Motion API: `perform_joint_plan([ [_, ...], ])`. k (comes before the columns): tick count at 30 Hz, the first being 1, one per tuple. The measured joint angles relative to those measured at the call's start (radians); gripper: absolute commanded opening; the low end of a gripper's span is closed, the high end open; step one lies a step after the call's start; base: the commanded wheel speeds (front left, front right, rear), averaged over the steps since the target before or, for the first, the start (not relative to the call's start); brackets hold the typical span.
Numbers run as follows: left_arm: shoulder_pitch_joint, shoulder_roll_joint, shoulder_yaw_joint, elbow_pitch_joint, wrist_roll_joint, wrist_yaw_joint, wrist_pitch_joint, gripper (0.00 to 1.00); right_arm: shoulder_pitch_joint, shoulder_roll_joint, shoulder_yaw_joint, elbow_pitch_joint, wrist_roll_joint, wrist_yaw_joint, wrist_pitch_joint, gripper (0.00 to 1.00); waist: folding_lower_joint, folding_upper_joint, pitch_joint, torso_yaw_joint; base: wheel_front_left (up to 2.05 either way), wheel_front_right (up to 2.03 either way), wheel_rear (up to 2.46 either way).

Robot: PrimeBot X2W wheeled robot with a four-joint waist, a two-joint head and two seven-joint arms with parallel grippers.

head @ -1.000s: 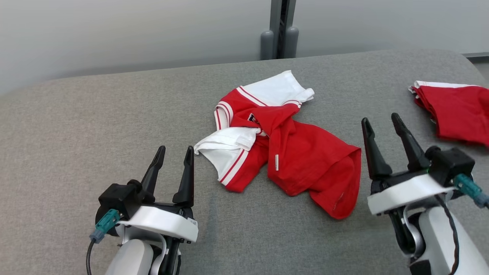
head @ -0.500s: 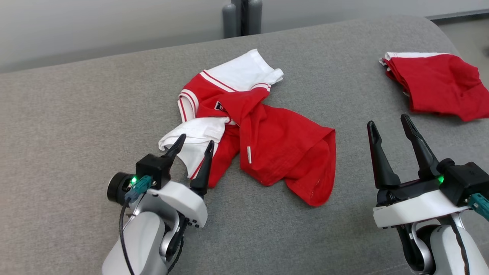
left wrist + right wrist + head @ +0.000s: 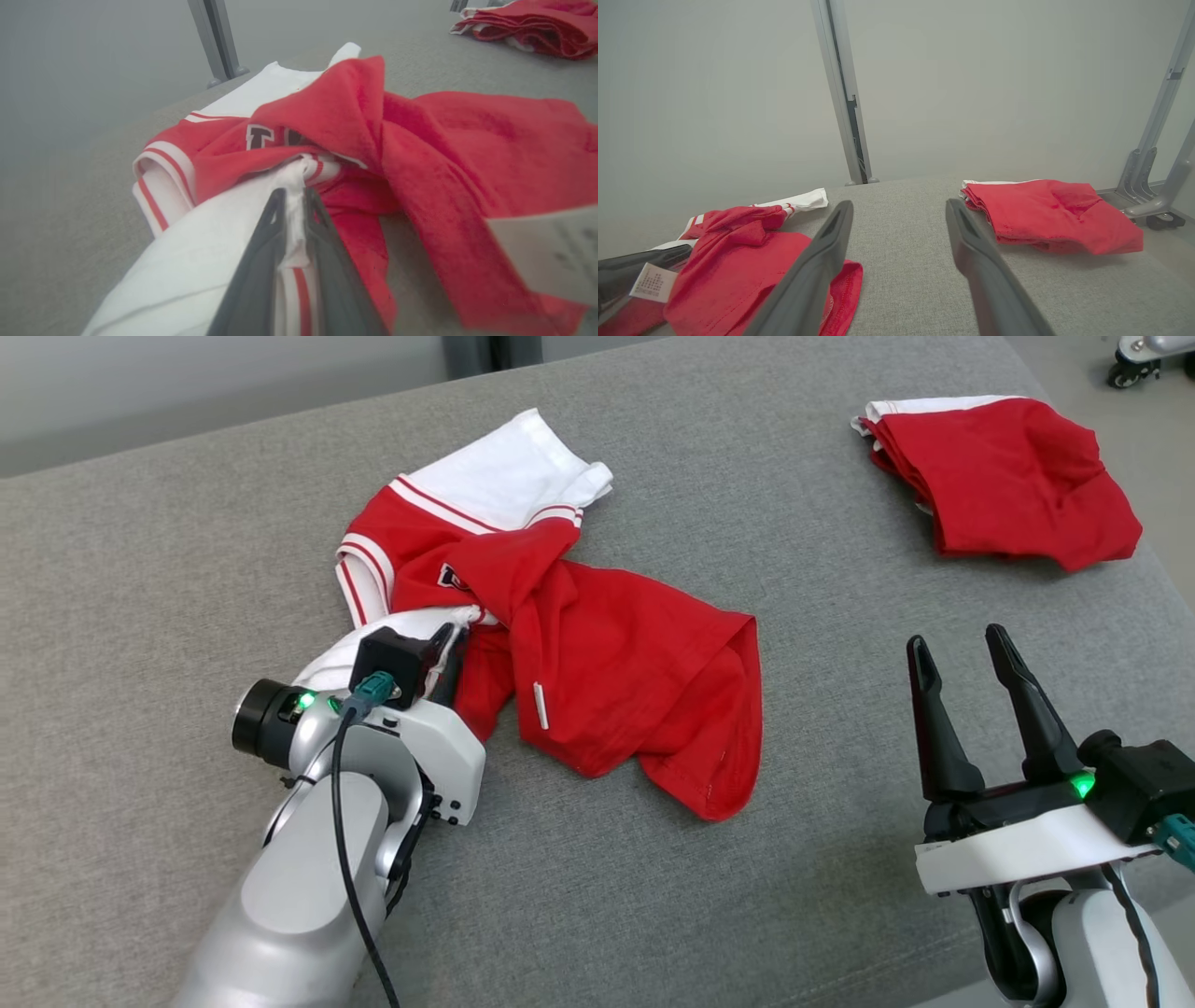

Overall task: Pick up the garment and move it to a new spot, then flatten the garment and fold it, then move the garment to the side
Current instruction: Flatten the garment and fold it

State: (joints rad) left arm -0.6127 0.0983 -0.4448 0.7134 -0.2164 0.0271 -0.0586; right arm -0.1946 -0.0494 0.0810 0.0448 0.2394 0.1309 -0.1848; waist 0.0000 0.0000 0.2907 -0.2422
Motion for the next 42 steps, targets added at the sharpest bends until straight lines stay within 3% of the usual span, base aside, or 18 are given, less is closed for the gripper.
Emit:
perform_joint_plan([
  [14,0.021,0.017,0.003,-0.107,-0.014,0.017,-0.127,0.0,0.001,0.001,-0.011,0.029,-0.007,0.0,0.017,1.0,0.0,0.0,-0.065,0.125,0.0,0.0,0.0],
  [22,0.139,0.077,-0.032,-0.382,-0.005,0.013,-0.094,0.0,0.016,0.001,-0.02,0.05,0.002,0.0,0.026,1.0,0.0,0.0,-0.146,0.228,0.0,0.0,0.0],
  [27,0.221,0.141,-0.086,-0.583,0.024,-0.006,-0.019,0.0,0.022,0.001,-0.017,0.066,0.014,0.0,0.026,1.0,0.0,0.0,-0.186,0.286,0.0,0.0,0.0],
  [31,0.31,0.209,-0.158,-0.687,0.031,-0.057,0.116,0.0,0.025,0.001,-0.016,0.074,0.022,0.0,0.026,1.0,0.0,0.0,-0.212,0.33,0.0,0.0,0.0],
  [36,0.414,0.288,-0.255,-0.738,-0.004,-0.121,0.294,0.0,0.024,0.001,-0.007,0.085,0.026,0.0,0.026,1.0,-0.0001,0.0,-0.227,0.375,0.0,0.0,0.0],
  [41,0.454,0.336,-0.324,-0.749,-0.049,-0.142,0.395,0.0,0.021,0.001,-0.003,0.094,0.027,0.0,0.026,1.0,0.0,0.0,-0.231,0.392,0.0,0.0,0.0],
  [42,0.46,0.336,-0.334,-0.756,-0.067,-0.142,0.394,0.2,0.021,0.001,-0.002,0.096,0.027,0.0,0.026,1.0,0.0,0.0,-0.232,0.393,0.0,0.0,0.0],
])
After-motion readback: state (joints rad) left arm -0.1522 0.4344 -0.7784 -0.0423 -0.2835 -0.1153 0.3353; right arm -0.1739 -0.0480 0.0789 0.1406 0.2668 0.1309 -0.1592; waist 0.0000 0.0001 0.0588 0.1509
